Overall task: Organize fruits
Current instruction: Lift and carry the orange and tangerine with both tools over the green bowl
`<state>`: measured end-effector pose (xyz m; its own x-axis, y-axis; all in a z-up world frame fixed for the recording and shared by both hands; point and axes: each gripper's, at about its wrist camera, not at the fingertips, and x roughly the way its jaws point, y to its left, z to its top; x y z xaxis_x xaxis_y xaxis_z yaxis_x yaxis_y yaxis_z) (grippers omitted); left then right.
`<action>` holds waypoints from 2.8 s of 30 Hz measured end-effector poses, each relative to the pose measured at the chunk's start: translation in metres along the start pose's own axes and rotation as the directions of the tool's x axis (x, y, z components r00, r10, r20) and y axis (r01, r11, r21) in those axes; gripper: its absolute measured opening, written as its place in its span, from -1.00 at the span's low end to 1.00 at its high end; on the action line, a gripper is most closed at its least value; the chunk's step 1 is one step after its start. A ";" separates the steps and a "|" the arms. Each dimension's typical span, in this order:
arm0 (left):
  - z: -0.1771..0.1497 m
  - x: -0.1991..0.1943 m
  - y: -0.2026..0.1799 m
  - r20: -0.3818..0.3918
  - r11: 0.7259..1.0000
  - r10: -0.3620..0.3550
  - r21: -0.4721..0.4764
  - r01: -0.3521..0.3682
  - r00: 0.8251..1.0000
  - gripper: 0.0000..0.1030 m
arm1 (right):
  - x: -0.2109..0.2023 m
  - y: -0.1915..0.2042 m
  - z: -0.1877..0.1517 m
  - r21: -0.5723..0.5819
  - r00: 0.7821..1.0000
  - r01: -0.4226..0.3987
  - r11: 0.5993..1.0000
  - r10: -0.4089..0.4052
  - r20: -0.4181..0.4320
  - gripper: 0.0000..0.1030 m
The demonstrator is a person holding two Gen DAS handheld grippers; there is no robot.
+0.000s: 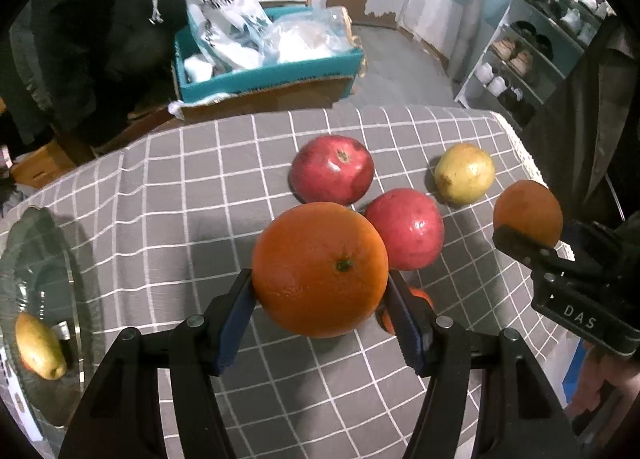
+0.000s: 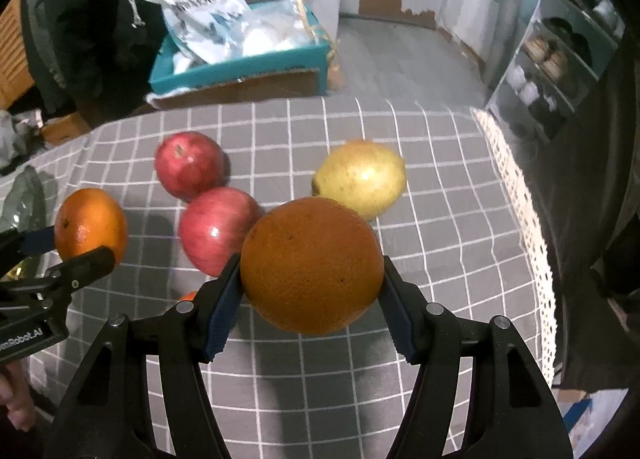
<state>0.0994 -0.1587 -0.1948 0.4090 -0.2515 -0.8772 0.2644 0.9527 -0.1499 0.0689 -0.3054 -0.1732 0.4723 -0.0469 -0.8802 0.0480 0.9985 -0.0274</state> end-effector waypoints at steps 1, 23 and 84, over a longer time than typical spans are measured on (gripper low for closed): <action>0.000 -0.004 0.000 0.009 1.000 0.004 0.000 -0.004 1.000 0.28 | -0.004 0.001 0.001 -0.004 1.000 -0.001 1.000 0.001 0.010 0.26; -0.002 -0.095 0.013 0.184 1.000 0.014 -0.009 -0.013 0.983 0.28 | -0.085 0.032 0.011 -0.080 0.979 -0.028 0.996 0.044 0.200 0.26; -0.047 -0.176 0.204 0.257 0.925 0.279 -0.332 -0.187 0.925 0.28 | -0.086 0.256 0.062 -0.365 0.938 -0.197 0.910 0.283 0.199 0.26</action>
<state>0.0402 0.0876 -0.0927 0.6769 -0.0105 -0.7360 -0.1217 0.9846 -0.1259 0.0949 -0.0474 -0.0748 0.6322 0.2327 -0.7390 -0.3703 0.9286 -0.0244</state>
